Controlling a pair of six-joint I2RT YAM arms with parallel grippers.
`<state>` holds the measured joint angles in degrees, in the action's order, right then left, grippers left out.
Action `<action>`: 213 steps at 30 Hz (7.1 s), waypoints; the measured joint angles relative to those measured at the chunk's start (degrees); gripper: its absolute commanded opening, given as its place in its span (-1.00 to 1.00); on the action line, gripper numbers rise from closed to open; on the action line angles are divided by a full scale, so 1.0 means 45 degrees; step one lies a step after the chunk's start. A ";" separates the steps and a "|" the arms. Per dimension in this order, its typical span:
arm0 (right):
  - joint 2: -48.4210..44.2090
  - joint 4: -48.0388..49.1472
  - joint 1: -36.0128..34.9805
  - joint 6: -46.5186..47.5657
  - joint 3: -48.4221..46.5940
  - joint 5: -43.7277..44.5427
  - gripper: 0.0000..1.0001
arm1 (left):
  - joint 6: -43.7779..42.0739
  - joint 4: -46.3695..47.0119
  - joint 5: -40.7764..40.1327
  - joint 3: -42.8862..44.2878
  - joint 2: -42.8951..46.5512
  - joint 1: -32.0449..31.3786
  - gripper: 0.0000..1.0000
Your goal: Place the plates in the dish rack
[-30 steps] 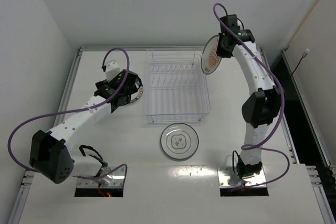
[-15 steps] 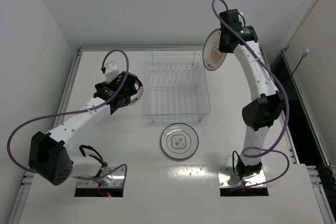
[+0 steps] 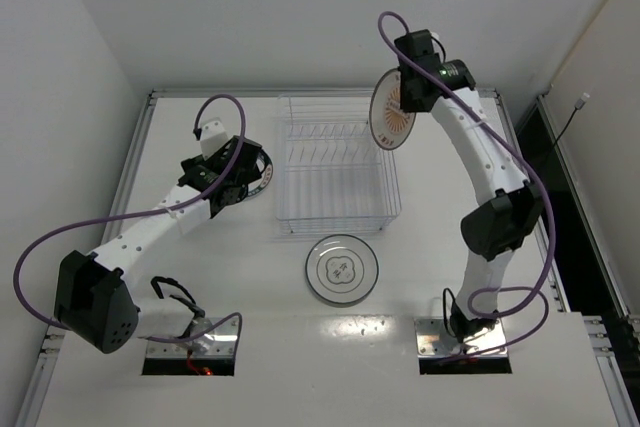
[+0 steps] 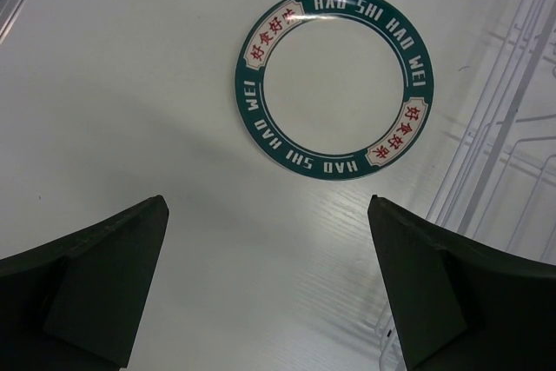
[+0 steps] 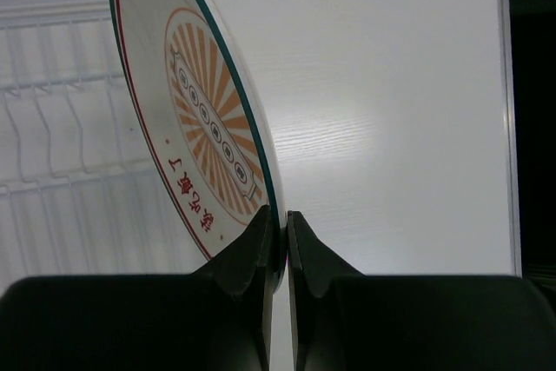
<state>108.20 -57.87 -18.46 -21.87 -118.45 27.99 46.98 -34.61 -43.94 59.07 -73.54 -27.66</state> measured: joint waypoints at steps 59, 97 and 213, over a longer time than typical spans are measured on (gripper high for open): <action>0.3468 -0.0559 -0.0189 0.0248 -0.1763 -0.0889 -0.22 | -0.0908 -0.0058 -0.0457 0.0005 0.0000 0.0248 1.00; -0.3041 -0.1209 0.0364 0.0520 0.1073 -0.2822 -0.06 | 0.2871 0.7057 0.6776 -0.1656 -0.5547 0.7422 1.00; 0.2846 0.1491 -0.0078 0.0631 -0.3245 -0.2127 -1.00 | 0.0879 -0.0355 1.3177 0.5319 -0.2487 0.4167 0.94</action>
<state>121.01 -51.16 -18.81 -19.03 -133.05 18.41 50.94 -36.21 15.35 83.00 -84.73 -8.91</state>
